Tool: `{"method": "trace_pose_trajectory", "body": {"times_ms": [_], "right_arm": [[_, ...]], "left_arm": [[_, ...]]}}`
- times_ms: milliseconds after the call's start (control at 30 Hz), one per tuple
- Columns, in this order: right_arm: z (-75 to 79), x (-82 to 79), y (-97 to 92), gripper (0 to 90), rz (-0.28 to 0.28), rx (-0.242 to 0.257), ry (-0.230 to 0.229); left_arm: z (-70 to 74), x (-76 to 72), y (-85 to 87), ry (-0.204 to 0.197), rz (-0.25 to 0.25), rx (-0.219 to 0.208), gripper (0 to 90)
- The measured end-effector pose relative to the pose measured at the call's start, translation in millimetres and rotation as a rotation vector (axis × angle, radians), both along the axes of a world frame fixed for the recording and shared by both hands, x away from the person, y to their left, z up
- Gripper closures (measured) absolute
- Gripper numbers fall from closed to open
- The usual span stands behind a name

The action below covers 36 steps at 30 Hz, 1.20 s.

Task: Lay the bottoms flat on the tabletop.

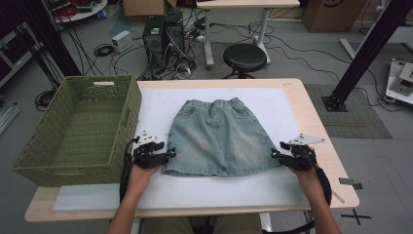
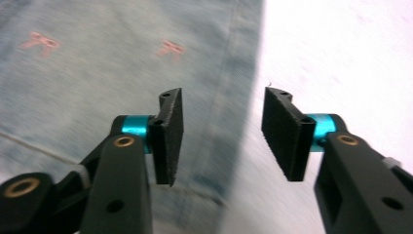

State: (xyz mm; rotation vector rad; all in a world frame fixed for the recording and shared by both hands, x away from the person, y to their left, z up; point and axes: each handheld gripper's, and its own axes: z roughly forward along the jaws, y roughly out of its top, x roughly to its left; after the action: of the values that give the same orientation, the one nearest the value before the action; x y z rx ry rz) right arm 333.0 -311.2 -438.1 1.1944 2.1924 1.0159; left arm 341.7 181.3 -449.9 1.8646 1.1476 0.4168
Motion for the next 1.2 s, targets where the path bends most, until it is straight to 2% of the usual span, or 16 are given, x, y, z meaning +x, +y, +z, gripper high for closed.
{"method": "trace_pose_trajectory", "body": {"times_ms": [67, 167, 267, 400, 533, 600, 667, 767, 833, 900, 1100, 1200], "right_arm": [[-0.5, -0.5, -5.3, 54.7, -0.007, 0.015, 0.015], [-2.1, -1.6, -6.4, 55.8, 0.048, 0.078, 0.026], [-6.0, -1.5, 1.7, 57.4, 0.078, 0.043, 0.041], [-11.4, 2.1, 9.6, 61.1, 0.062, -0.035, 0.072], [-11.7, 2.5, 8.6, 67.5, 0.048, -0.031, 0.07], [-11.4, 3.0, 7.2, 73.2, 0.031, -0.03, 0.073], [-11.8, 3.1, 6.9, 75.5, 0.032, -0.03, 0.071], [-11.5, 1.0, 9.5, 86.1, 0.046, -0.049, 0.064], [-11.1, 0.2, 11.0, 87.9, 0.049, -0.063, 0.059], [-10.7, 0.0, 11.2, 88.6, 0.048, -0.064, 0.061], [-6.9, -3.0, 11.2, 89.2, 0.041, -0.091, 0.074], [-4.2, -7.1, 10.8, 89.4, 0.051, -0.126, 0.075]], "left_arm": [[-0.4, 1.3, -1.2, 0.013, -0.003, 0.012, 44.7], [-0.9, 2.7, -3.6, 0.029, -0.008, 0.036, 48.2], [-1.4, 3.6, -6.5, 0.041, -0.013, 0.062, 50.2], [-1.3, 3.4, -8.9, 0.04, 0.0, 0.083, 52.8], [-1.1, 2.5, -9.9, 0.033, 0.005, 0.086, 55.2], [-1.2, 1.4, -12.2, 0.024, 0.001, 0.093, 62.8], [-1.2, 1.4, -13.8, 0.025, -0.002, 0.103, 64.9], [-1.4, 2.1, -14.4, 0.031, 0.014, 0.097, 67.6], [-1.3, 1.9, -15.3, 0.028, 0.01, 0.101, 72.7], [-1.1, 0.9, -18.4, 0.019, -0.005, 0.119, 82.6], [-0.5, -0.7, -17.1, 0.009, 0.005, 0.117, 85.8], [-0.2, -2.0, -14.1, 0.008, -0.003, 0.113, 86.0]]}}
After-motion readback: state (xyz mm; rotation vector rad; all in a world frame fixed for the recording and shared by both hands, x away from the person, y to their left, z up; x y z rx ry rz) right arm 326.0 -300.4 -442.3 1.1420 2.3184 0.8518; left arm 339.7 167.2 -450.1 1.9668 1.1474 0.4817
